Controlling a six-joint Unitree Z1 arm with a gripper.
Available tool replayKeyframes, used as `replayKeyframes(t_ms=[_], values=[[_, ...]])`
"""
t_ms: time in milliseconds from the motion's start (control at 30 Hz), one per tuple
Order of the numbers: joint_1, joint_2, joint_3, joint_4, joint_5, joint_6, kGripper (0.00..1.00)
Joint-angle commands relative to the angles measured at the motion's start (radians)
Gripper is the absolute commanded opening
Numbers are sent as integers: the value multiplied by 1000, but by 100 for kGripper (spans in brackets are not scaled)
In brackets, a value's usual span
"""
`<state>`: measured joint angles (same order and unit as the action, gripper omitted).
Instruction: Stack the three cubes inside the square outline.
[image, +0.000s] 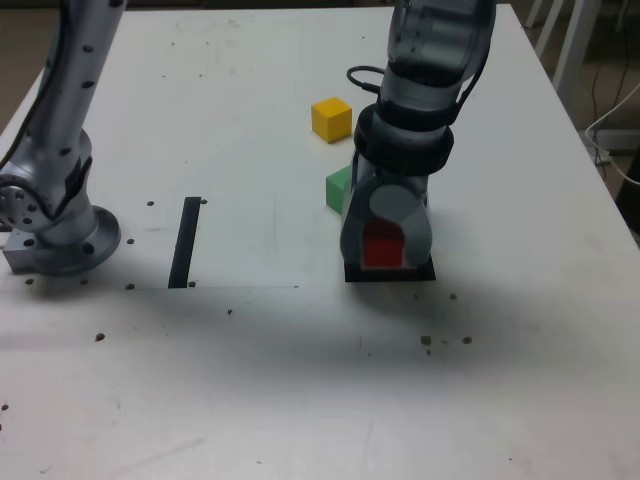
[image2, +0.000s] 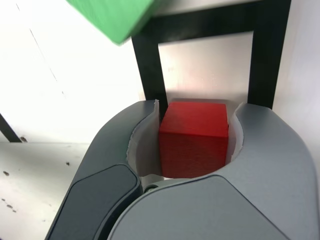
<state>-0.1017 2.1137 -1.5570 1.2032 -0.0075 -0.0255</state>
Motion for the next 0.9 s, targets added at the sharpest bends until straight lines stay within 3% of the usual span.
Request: replayKeyframes(t_ms=[0,433,500,633,700,867], values=[[13,10,-3,-5,8,3,29],[37,25,2,-25,12,18,30],[37,27,7,-31,12,19,39],[37,30,17,-43,11,23,79],[38,31,22,-46,10,24,92],[43,29,33,-49,8,25,97]])
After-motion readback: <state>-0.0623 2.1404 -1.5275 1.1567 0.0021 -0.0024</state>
